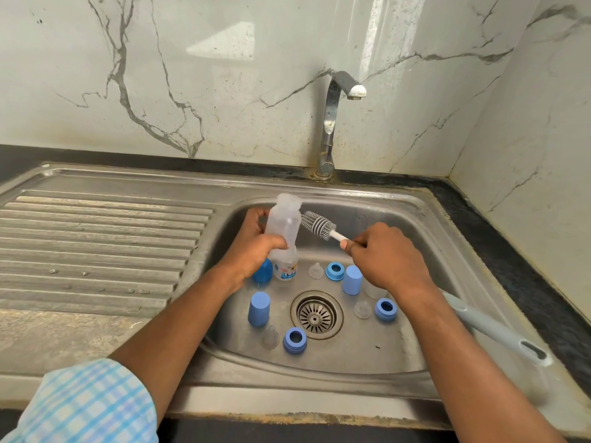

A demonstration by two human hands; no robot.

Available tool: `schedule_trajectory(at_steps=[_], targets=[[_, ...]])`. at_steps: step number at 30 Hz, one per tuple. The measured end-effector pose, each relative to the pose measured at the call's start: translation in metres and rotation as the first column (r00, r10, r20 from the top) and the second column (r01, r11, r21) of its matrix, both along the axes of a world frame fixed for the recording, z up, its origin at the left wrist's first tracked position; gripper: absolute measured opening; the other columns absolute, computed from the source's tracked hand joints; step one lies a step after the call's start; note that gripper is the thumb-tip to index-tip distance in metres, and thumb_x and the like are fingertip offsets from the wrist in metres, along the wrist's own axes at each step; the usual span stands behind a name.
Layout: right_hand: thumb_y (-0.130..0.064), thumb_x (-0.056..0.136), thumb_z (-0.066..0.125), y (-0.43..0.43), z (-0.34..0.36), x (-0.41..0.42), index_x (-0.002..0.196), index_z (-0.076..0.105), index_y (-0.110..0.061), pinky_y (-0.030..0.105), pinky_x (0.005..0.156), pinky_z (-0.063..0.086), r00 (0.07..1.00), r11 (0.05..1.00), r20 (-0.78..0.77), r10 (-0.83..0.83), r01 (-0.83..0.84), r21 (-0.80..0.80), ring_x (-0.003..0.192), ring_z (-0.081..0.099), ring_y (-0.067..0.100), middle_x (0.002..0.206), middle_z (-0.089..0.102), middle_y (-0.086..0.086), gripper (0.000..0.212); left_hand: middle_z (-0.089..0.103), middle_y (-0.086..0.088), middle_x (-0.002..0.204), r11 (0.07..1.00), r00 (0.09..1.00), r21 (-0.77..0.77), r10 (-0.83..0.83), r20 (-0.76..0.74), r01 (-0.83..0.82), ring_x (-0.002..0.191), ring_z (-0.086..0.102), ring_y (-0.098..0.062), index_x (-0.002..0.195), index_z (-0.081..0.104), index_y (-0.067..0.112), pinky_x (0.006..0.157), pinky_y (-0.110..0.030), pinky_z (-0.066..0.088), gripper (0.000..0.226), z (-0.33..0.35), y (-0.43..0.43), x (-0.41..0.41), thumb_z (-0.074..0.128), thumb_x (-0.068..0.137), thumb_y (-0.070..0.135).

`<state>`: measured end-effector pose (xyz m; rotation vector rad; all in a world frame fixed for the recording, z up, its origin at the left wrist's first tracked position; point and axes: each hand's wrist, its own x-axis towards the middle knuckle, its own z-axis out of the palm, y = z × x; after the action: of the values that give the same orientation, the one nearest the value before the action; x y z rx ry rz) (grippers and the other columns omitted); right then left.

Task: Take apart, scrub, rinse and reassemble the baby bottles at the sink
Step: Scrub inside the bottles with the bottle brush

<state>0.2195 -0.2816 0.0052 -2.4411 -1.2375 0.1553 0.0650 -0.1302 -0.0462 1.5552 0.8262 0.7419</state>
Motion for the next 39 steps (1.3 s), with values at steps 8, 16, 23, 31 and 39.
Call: schedule_trajectory(at_steps=[8, 16, 23, 31, 39], targets=[[-0.046, 0.095, 0.058, 0.005, -0.013, 0.005, 0.079, 0.065, -0.017, 0.031, 0.058, 0.040, 0.999, 0.997, -0.031, -0.013, 0.010, -0.082, 0.061, 0.051, 0.021, 0.070, 0.058, 0.002, 0.034, 0.067, 0.002, 0.116, 0.980, 0.964, 0.193, 0.001, -0.267, 0.053, 0.104, 0.067, -0.012, 0.120, 0.063, 0.028, 0.095, -0.040, 0.055, 0.069, -0.019, 0.011, -0.003, 0.087, 0.059, 0.048], [-0.044, 0.095, 0.060, 0.006, -0.017, 0.018, 0.076, 0.067, -0.015, 0.028, 0.051, 0.033, 0.987, 0.993, -0.144, -0.070, 0.056, -0.102, 0.054, 0.046, 0.015, 0.063, 0.056, 0.000, 0.035, 0.062, 0.000, 0.119, 0.952, 0.865, 0.289, 0.057, -0.499, 0.104, 0.106, 0.061, -0.023, 0.120, 0.045, 0.021, 0.087, -0.041, 0.054, 0.064, -0.035, 0.011, -0.004, 0.081, 0.068, 0.010], [-0.044, 0.096, 0.060, 0.007, -0.020, 0.018, 0.084, 0.070, -0.015, 0.028, 0.052, 0.035, 0.984, 0.995, -0.164, -0.064, 0.050, -0.092, 0.055, 0.047, 0.014, 0.064, 0.057, 0.000, 0.033, 0.066, -0.002, 0.115, 0.920, 0.817, 0.375, 0.127, -0.563, 0.116, 0.098, 0.064, -0.027, 0.122, 0.038, 0.027, 0.086, -0.043, 0.054, 0.069, -0.040, 0.010, 0.000, 0.083, 0.070, 0.019], [-0.045, 0.094, 0.061, 0.008, -0.021, 0.022, 0.082, 0.071, -0.013, 0.030, 0.055, 0.039, 0.981, 0.995, -0.183, -0.062, 0.047, -0.086, 0.057, 0.050, 0.018, 0.067, 0.061, 0.003, 0.035, 0.062, -0.005, 0.117, 0.831, 0.633, 0.436, 0.137, -0.762, 0.345, 0.097, 0.063, -0.027, 0.121, 0.037, 0.026, 0.081, -0.044, 0.056, 0.063, -0.053, 0.011, 0.010, 0.080, 0.075, 0.024], [-0.043, 0.095, 0.061, 0.010, -0.023, 0.024, 0.081, 0.070, -0.012, 0.028, 0.052, 0.035, 0.980, 0.995, -0.192, -0.060, 0.043, -0.092, 0.054, 0.046, 0.016, 0.063, 0.056, 0.002, 0.036, 0.059, -0.004, 0.121, 0.858, 0.571, 0.394, 0.151, -0.807, 0.330, 0.093, 0.057, -0.020, 0.129, 0.036, 0.023, 0.079, -0.036, 0.052, 0.073, -0.064, 0.018, 0.009, 0.083, 0.073, 0.019]])
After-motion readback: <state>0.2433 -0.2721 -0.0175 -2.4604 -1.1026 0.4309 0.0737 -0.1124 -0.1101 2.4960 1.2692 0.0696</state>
